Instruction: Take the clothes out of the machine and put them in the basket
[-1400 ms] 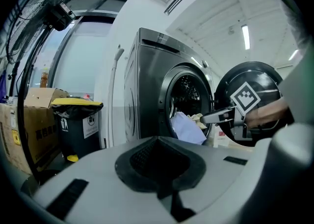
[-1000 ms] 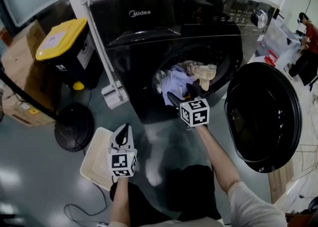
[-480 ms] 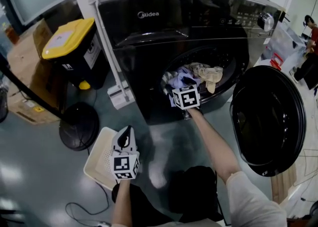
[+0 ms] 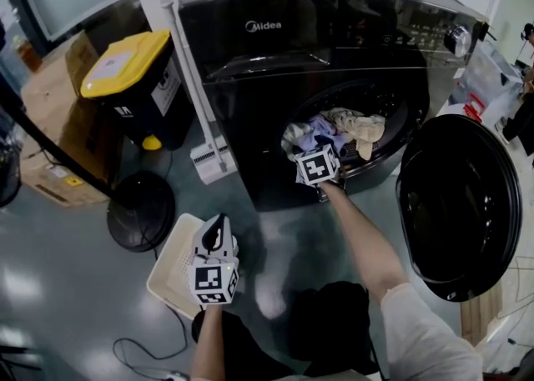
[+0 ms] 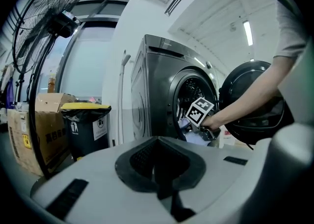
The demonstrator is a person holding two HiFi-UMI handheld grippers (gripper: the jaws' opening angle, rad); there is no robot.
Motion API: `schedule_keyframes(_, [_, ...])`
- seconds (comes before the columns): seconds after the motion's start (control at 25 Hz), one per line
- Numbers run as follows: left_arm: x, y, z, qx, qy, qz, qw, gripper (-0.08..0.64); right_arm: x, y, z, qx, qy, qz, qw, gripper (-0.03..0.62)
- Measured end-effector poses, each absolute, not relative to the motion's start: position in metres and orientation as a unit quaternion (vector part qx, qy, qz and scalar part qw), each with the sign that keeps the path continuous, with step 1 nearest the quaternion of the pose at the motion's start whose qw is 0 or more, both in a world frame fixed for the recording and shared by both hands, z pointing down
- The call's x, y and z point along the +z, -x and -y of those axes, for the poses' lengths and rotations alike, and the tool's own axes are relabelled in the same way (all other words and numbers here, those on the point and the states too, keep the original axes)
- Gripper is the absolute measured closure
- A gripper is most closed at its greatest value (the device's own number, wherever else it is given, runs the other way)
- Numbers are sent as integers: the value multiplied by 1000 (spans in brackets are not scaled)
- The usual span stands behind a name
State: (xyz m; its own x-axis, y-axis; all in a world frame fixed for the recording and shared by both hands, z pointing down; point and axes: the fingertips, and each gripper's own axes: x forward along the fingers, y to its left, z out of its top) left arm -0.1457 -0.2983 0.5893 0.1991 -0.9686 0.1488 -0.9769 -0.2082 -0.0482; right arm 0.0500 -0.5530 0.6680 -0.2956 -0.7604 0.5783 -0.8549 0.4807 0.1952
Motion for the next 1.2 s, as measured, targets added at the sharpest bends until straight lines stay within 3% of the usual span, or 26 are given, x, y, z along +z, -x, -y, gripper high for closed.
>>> schedule_keyframes(0.32, [586, 146, 299, 74, -775, 627, 23, 541, 662, -53, 551, 47, -512, 802, 304, 449])
schedule_keyframes(1.2, [555, 133, 287, 53, -792, 609, 4, 541, 496, -121, 470, 20, -542, 835, 91, 472])
